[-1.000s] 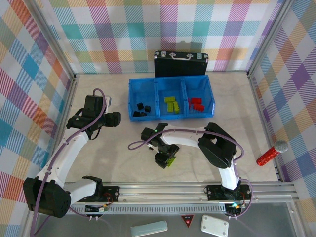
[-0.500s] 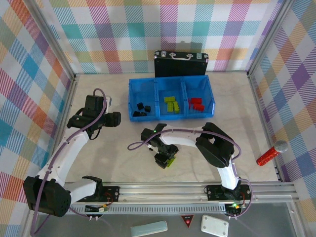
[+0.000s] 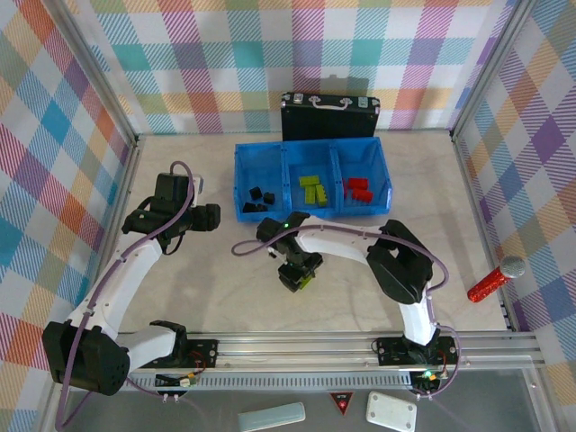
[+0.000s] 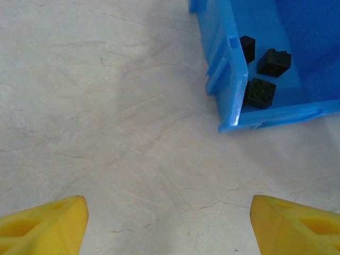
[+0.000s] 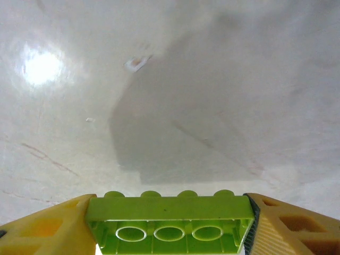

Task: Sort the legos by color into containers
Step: Pick up the lego from the bottom-center of the table, then place the lego in the container.

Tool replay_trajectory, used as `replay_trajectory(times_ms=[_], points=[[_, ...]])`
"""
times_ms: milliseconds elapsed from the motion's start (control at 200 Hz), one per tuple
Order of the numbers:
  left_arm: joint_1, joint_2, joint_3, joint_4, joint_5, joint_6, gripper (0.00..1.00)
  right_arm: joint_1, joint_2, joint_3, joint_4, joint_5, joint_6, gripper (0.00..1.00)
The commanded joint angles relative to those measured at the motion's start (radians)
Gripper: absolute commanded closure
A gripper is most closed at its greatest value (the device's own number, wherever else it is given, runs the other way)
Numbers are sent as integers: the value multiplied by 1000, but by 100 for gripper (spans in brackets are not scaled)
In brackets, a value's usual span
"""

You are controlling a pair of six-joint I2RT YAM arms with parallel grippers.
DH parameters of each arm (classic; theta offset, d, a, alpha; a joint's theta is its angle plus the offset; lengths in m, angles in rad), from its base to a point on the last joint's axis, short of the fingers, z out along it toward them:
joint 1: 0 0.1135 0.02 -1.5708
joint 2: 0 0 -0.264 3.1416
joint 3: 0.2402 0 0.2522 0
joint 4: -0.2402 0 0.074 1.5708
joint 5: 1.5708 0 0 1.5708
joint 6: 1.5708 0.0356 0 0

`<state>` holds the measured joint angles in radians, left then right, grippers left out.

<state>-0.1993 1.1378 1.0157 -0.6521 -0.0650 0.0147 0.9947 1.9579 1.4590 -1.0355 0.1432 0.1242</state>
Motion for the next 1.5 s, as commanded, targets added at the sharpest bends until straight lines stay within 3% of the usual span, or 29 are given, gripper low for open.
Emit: replay_trajectory(times_ms=[0,305,515,775,1500], points=[[17,-13,15,2,-6,-5,20,-40,-45,47,0,16,43,39],[17,-20,15,2,-7,-4,20,-175,-24,198,-6,32,139,43],[17,-17,17,5,3,-5,20,-266,69,370,-83,36,194,47],[17,-30,14,5,-10,-3,20,-350,132,486,11,63,216,51],[17,-32,10,6,-12,-3,20,-474,508,958,147,135,176,53]])
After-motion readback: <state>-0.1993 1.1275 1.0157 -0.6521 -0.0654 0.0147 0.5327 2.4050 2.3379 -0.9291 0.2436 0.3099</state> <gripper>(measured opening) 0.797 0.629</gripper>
